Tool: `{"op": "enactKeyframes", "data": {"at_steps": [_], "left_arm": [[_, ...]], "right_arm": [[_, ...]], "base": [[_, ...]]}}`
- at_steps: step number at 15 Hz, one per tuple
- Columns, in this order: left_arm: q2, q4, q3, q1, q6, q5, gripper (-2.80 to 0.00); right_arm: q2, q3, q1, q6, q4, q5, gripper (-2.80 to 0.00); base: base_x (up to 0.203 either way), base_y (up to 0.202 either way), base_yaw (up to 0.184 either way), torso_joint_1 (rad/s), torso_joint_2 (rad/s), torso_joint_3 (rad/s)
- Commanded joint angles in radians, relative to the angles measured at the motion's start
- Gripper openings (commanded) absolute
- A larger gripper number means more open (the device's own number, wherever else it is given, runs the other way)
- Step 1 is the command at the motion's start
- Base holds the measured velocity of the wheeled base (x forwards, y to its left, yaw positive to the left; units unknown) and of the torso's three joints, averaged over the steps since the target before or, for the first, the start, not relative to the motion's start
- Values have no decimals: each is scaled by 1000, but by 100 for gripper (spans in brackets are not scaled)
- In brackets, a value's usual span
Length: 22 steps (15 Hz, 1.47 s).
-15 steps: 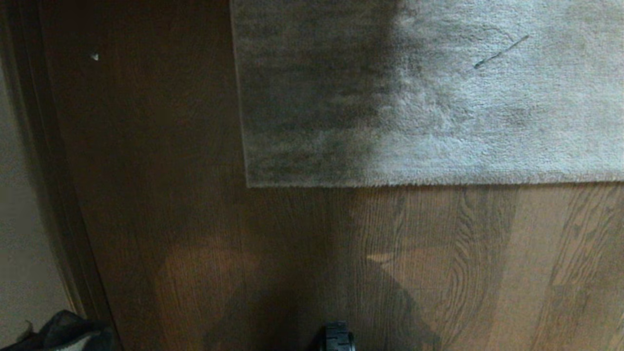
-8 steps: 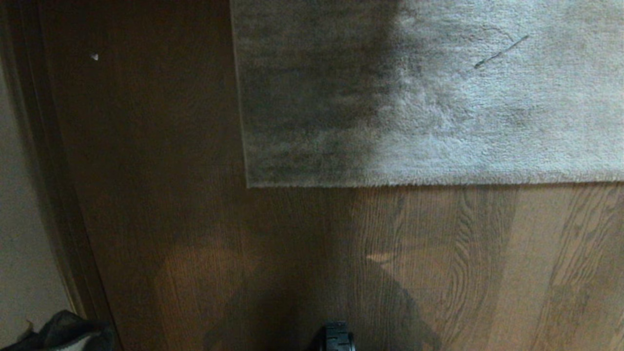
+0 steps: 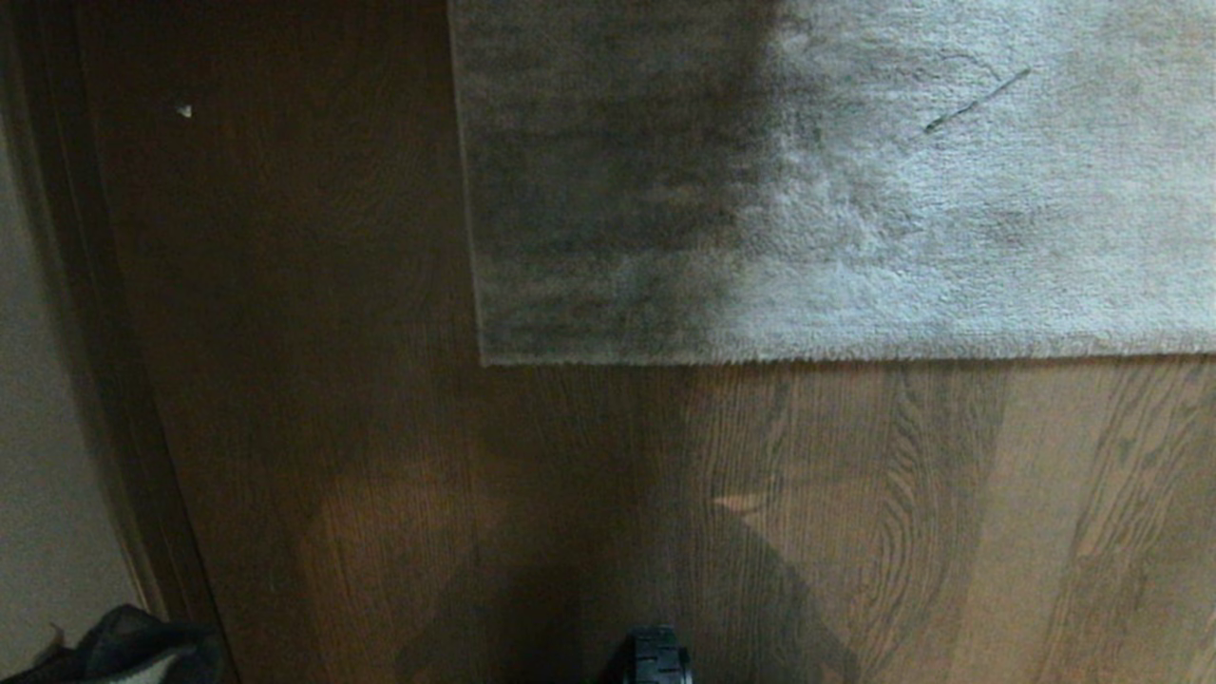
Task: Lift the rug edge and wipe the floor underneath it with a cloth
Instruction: Lift up the carpet
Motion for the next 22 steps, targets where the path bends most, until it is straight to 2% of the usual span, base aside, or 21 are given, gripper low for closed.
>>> {"op": "enactKeyframes", "data": {"at_steps": [1,3,6,8,9,13,17,20,22], "left_arm": [[0,0,0,0,0,0,-280],[0,0,0,0,0,0,-280],[0,0,0,0,0,0,-280],[0,0,0,0,0,0,-280],[0,0,0,0,0,0,-280],[0,0,0,0,0,0,-280],[0,0,0,0,0,0,-280],[0,0,0,0,0,0,-280],[0,0,0,0,0,0,-280]], "right_arm": [[0,0,0,-28,0,1,-280],[0,-1,0,-64,2,19,-280],[0,-32,0,-61,7,30,-280],[41,-96,0,-61,37,117,-280],[74,-117,0,-62,39,136,-280],[282,-255,4,-63,30,325,-280],[533,-340,7,-63,-49,634,-280],[728,-355,15,-63,-158,783,-280],[858,-359,86,-65,-247,823,-280]], "base": [[0,0,0,0,0,0],[0,0,0,0,0,0],[0,0,0,0,0,0],[0,0,0,0,0,0],[0,0,0,0,0,0],[0,0,0,0,0,0],[0,0,0,0,0,0],[0,0,0,0,0,0],[0,0,0,0,0,0]]}}
